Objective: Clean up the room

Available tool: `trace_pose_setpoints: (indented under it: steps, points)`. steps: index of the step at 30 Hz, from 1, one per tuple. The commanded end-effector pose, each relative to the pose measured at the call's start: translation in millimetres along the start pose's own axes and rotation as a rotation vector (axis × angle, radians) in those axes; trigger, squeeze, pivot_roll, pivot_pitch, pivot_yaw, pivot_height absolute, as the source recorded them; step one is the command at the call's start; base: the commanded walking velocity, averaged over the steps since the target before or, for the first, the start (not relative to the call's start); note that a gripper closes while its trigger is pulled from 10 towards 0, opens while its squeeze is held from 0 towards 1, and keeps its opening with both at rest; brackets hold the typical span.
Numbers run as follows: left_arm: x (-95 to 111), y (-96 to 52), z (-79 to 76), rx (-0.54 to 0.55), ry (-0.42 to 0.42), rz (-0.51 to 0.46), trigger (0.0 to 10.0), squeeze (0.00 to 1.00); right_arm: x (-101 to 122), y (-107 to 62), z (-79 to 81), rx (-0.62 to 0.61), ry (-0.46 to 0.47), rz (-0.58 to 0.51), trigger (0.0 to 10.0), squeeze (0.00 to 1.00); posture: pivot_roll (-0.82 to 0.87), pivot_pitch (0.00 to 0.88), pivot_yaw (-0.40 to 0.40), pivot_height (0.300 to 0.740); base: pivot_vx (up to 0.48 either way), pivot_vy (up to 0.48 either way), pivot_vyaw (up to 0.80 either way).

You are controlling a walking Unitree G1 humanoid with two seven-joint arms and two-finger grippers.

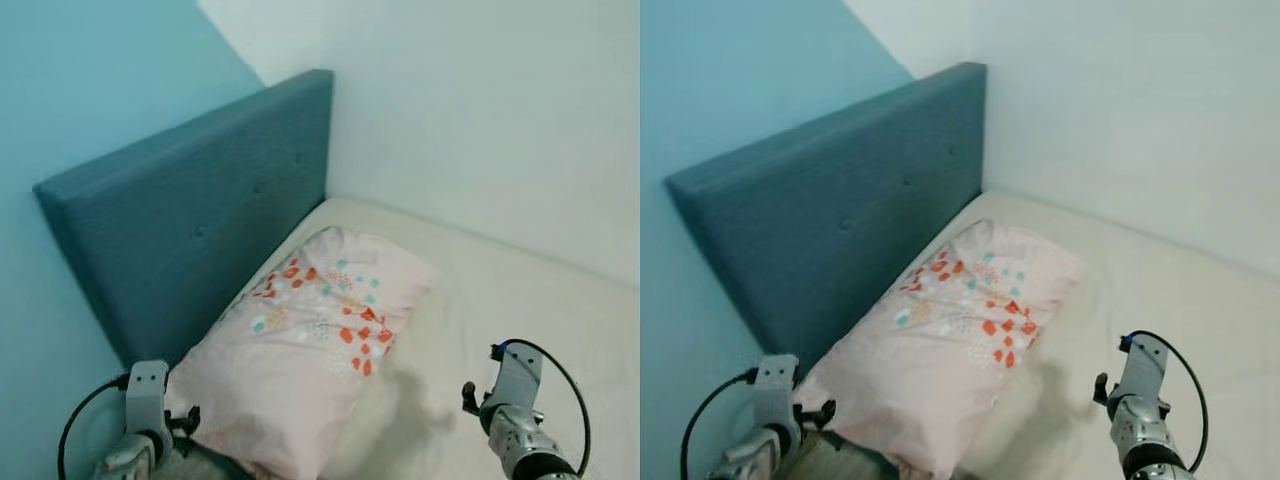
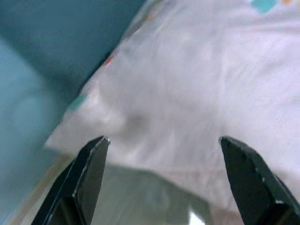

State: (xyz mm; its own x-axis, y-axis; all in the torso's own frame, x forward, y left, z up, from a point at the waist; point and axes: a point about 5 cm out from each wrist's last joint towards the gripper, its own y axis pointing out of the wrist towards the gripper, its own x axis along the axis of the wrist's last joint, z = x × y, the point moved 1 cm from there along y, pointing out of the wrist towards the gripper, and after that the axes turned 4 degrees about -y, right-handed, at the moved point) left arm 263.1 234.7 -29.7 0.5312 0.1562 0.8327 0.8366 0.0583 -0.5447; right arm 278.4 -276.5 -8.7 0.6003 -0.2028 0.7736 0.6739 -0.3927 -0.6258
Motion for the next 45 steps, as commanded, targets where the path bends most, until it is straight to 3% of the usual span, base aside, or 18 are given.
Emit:
trace_pose_setpoints:
  steps: [1,8,14,24,34,37,40,45]
  points:
    - [8,0.8,8.0,0.051,-0.002,-0.027,10.0,0.0,-5,-0.6,4.7,0.028,-0.024,0.023,10.0,0.0,0.03,0.0,-0.035,0.725,0.0,0.0,-0.71]
    - [19,3.6,14.9,0.142,-0.046,-0.045,10.0,0.0,-15,-2.4,16.2,0.091,-0.062,0.055,10.0,0.0,0.03,0.0,-0.036,0.725,0.0,0.0,-0.71]
    - [3,0.0,17.9,0.166,-0.065,0.03,10.0,0.0,-18,-3.6,23.4,0.13,-0.09,0.063,10.0,0.0,0.04,0.0,-0.037,0.725,0.0,0.0,-0.7]
    - [-31,-12.0,22.9,0.204,-0.016,0.132,10.0,0.0,-19,-4.2,25.7,0.149,-0.114,0.054,10.0,0.0,0.03,0.0,-0.04,0.725,0.0,0.28,0.0]
    - [-30,-11.8,22.7,0.207,-0.002,0.136,10.0,0.0,-19,-4.5,26.0,0.159,-0.117,0.05,10.0,0.0,0.03,0.0,-0.041,0.725,0.0,0.367,0.0]
    - [-26,-9.1,18.5,0.184,0.01,0.12,10.0,0.0,-19,-4.5,26.0,0.157,-0.109,0.043,10.0,0.0,0.03,0.0,-0.039,0.725,0.0,0.123,-0.53]
    - [-16,-2.9,3.1,0.092,0.058,0.078,10.0,0.0,-17,-4.1,22.5,0.141,-0.094,0.032,10.0,0.0,0.03,0.0,-0.035,0.725,0.0,0.0,-0.79]
    - [3,5.0,-19.1,-0.044,0.019,-0.001,10.0,0.0,-15,-3.6,17.4,0.124,-0.084,0.016,10.0,0.0,0.02,0.003,-0.034,0.725,0.0,0.0,-0.79]
